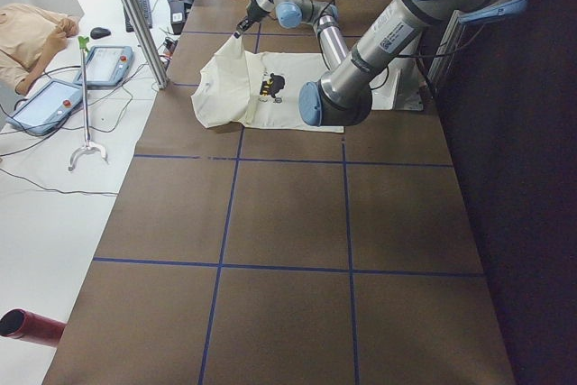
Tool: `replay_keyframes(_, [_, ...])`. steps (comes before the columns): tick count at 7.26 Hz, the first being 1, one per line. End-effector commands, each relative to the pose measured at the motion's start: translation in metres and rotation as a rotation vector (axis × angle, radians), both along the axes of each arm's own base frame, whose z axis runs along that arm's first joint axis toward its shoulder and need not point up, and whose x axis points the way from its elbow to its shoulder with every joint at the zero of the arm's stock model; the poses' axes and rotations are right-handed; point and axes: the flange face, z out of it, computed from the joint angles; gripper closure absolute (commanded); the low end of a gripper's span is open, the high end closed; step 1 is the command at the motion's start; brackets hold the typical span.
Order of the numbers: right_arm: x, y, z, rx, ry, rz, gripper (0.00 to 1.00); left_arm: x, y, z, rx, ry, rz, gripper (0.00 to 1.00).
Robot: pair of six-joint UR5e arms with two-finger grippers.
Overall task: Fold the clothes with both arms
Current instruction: 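Grasp the sleeve cuff with the left gripper and lift it across the shirt, then lay the sleeve over the shirt body and withdraw the left gripper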
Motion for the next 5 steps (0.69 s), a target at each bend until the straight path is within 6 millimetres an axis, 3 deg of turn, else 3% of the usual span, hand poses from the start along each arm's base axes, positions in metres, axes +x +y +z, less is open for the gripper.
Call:
replay_keyframes(1, [0.0, 0.0, 0.0, -0.001, 0.0, 0.001, 0.0, 0.068, 0.008, 0.014, 0.028, -0.014, 0.014, 1.0])
replay_keyframes(2, [-0.001, 0.0, 0.0, -0.001, 0.0, -0.001, 0.0, 0.083, 0.011, 0.02, 0.034, -0.003, 0.027, 1.0])
replay_keyframes(3, [-0.001, 0.0, 0.001, 0.0, 0.002, -0.001, 0.0, 0.083, 0.016, 0.011, 0.053, 0.063, 0.034, 0.91])
replay_keyframes(4, [-0.001, 0.0, 0.001, -0.001, 0.002, -0.001, 0.0, 0.08, 0.02, -0.004, 0.064, 0.159, 0.024, 0.01])
replay_keyframes(5, [-0.001, 0.0, 0.0, 0.0, 0.002, -0.001, 0.0, 0.087, 0.027, -0.005, 0.006, 0.273, 0.016, 0.0])
